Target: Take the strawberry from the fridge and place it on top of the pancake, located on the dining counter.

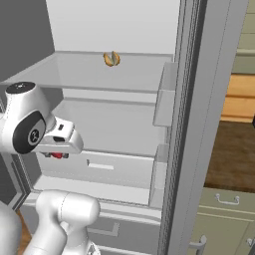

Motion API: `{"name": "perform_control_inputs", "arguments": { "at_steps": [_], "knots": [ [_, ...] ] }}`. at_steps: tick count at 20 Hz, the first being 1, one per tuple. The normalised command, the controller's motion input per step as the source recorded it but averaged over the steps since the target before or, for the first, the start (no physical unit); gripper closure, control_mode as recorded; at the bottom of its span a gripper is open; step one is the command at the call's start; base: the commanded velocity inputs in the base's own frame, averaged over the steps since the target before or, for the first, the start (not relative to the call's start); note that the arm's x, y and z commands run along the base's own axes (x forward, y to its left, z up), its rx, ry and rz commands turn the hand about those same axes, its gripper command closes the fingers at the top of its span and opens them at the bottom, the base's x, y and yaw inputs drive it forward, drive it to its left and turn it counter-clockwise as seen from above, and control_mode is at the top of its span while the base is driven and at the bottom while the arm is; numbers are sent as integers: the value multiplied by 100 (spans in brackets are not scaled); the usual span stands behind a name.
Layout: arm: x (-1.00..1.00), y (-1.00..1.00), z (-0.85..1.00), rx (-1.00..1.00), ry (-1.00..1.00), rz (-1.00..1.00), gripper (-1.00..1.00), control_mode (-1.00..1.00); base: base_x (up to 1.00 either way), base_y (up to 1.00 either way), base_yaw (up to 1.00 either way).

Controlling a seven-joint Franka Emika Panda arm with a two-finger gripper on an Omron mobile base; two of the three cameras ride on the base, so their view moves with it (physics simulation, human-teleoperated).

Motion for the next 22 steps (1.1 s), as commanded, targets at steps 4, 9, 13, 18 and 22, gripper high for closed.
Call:
{"name": "perform_control_inputs", "arguments": {
  "at_steps": [4, 9, 13, 18, 22],
  "knots": [
    [0, 0, 0, 0, 0, 0, 100, 100, 0, 0, 0],
    [0, 0, 0, 0, 0, 0, 100, 100, -15, -5, 22],
    [0, 0, 0, 0, 0, 0, 100, 100, -47, -14, 23],
    [0, 0, 0, 0, 0, 0, 100, 100, -64, -17, 25],
    [0, 0, 0, 0, 0, 0, 100, 100, -52, -36, 34]
  ]
}}
